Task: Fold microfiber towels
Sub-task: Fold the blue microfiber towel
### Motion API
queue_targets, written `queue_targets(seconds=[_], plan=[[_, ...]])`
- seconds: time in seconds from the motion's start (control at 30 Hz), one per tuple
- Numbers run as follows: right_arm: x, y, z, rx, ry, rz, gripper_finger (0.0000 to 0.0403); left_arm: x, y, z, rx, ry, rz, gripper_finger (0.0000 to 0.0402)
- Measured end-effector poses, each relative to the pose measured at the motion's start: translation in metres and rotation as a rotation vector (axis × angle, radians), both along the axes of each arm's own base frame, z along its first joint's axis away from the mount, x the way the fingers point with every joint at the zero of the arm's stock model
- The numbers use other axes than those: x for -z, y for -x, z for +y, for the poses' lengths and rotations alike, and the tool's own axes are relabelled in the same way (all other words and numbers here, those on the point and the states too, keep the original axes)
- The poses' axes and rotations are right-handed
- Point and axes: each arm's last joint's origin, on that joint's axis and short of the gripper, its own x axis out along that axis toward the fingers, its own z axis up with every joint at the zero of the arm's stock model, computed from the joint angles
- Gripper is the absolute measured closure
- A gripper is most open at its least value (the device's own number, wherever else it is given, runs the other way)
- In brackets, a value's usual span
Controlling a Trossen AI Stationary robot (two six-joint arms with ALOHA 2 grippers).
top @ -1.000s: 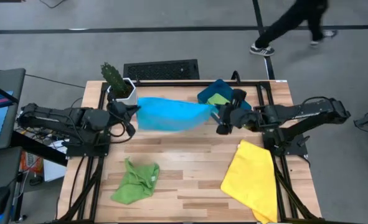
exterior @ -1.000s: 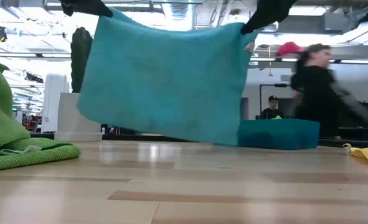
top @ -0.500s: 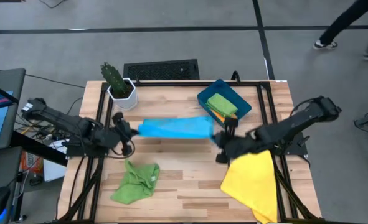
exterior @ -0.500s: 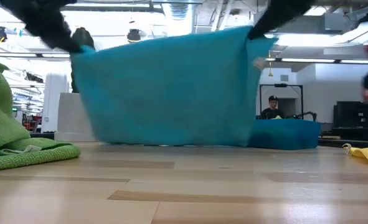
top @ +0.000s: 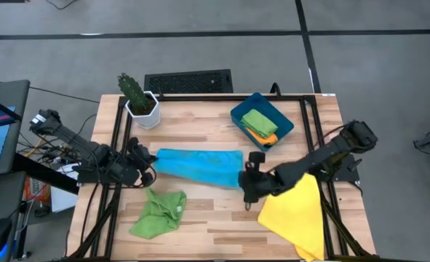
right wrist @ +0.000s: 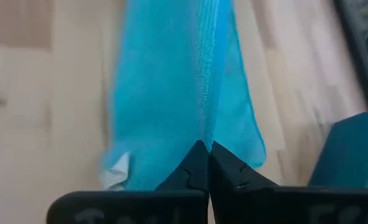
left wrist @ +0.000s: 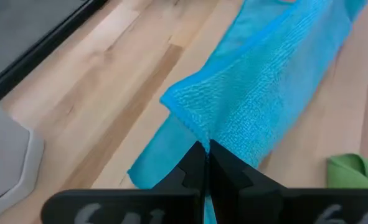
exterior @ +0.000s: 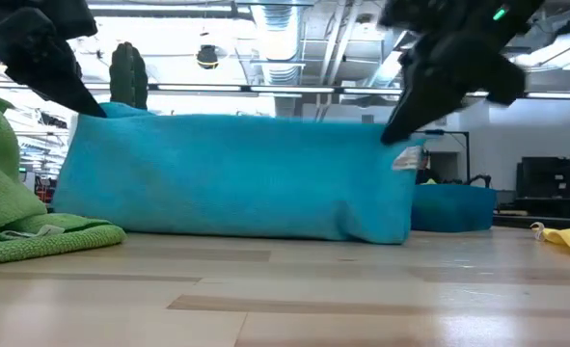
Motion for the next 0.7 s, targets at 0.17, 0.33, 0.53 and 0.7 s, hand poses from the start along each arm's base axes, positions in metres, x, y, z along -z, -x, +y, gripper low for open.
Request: queue_targets(seconds=[0.17, 0.33, 0.53, 0.7], plan=[[0.009, -0.017, -0.024, -0.033, -0.054, 0.047, 0.0388, 0.003, -0.001, 0.000, 0.007, 0.022, 0.045, 0.0401], [0.015, -0.032, -0.042, -0.080, -0.110, 0.039, 0.0380, 0.018, -0.001, -0.001, -0.005, 0.020, 0.099, 0.0401], [0.017, -0.039, -0.061, -0.098, -0.146, 0.041, 0.0385, 0.038, 0.004, 0.002, -0.037, 0.027, 0.154, 0.0401], [0.018, -0.039, -0.073, -0.066, -0.147, 0.060, 0.0383, 0.040, 0.005, 0.002, -0.049, 0.019, 0.148, 0.0401]])
